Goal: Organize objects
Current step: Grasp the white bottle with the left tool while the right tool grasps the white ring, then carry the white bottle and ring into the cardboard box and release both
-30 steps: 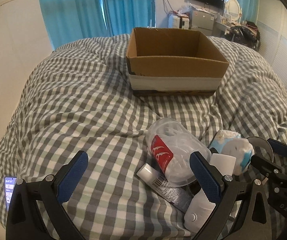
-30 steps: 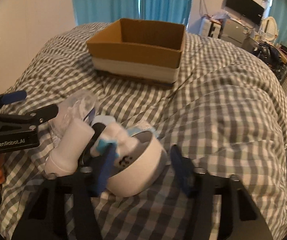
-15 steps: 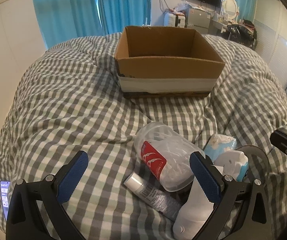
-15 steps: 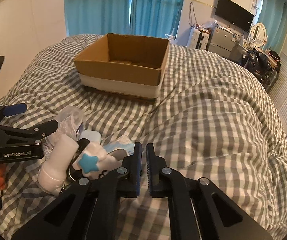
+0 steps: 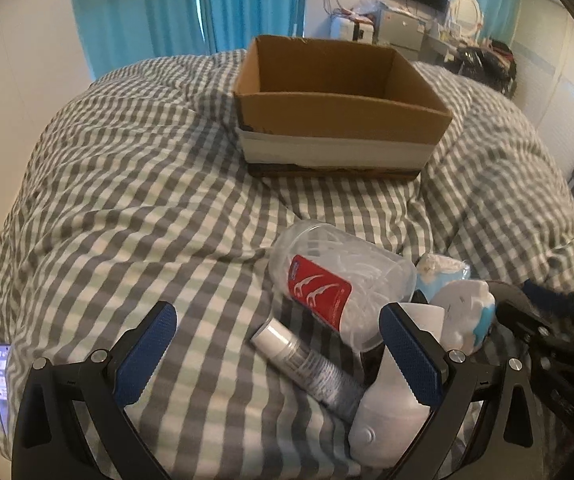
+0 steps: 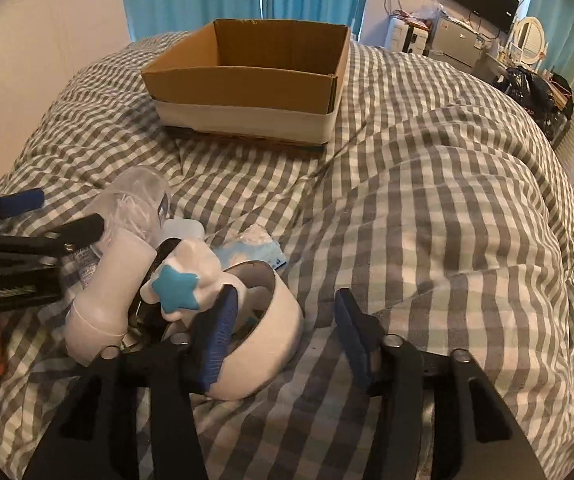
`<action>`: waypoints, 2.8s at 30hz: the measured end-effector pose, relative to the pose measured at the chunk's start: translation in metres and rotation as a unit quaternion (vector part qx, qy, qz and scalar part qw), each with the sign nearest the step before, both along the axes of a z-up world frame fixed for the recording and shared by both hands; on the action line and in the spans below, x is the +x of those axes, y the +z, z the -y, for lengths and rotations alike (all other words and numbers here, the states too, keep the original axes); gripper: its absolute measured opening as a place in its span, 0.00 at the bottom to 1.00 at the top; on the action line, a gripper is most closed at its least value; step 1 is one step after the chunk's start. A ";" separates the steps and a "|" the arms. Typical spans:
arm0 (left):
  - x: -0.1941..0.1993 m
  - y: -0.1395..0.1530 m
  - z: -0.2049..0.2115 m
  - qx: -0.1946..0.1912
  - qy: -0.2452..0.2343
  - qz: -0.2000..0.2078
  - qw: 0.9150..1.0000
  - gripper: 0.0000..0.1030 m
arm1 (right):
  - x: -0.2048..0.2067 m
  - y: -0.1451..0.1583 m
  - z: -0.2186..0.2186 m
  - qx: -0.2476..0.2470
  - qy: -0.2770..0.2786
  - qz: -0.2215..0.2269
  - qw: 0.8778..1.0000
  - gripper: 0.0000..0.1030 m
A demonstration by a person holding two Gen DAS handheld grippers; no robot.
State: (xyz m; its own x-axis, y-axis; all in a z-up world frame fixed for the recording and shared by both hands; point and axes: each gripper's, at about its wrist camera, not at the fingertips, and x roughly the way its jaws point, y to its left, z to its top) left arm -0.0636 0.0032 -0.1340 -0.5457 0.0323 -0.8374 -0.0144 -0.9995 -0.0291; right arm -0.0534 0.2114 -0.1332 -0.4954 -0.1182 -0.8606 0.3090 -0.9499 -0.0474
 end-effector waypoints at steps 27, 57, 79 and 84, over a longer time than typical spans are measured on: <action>0.025 -0.021 -0.059 0.019 -0.130 0.033 0.991 0.36 | 0.016 0.035 -0.009 0.011 -0.012 -0.073 0.997 0.05; -0.015 0.114 -0.030 0.029 -0.095 -0.100 0.990 0.32 | 0.007 0.133 0.007 0.007 0.020 -0.170 0.985 0.05; -0.215 0.114 -0.013 -0.006 -0.064 -0.100 0.993 0.32 | -0.207 0.142 0.052 0.001 0.021 -0.160 0.987 0.05; -0.246 0.083 -0.016 -0.001 -0.060 -0.077 0.995 0.32 | -0.251 0.104 0.064 0.008 0.022 -0.132 0.991 0.05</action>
State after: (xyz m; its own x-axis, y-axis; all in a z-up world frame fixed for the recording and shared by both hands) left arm -0.3097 0.0194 -0.0512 -0.6603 0.1033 -0.7439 -0.1382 -0.9903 -0.0149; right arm -0.3048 0.1479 -0.0288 -0.6982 -0.1313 -0.7038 0.3246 -0.9343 -0.1477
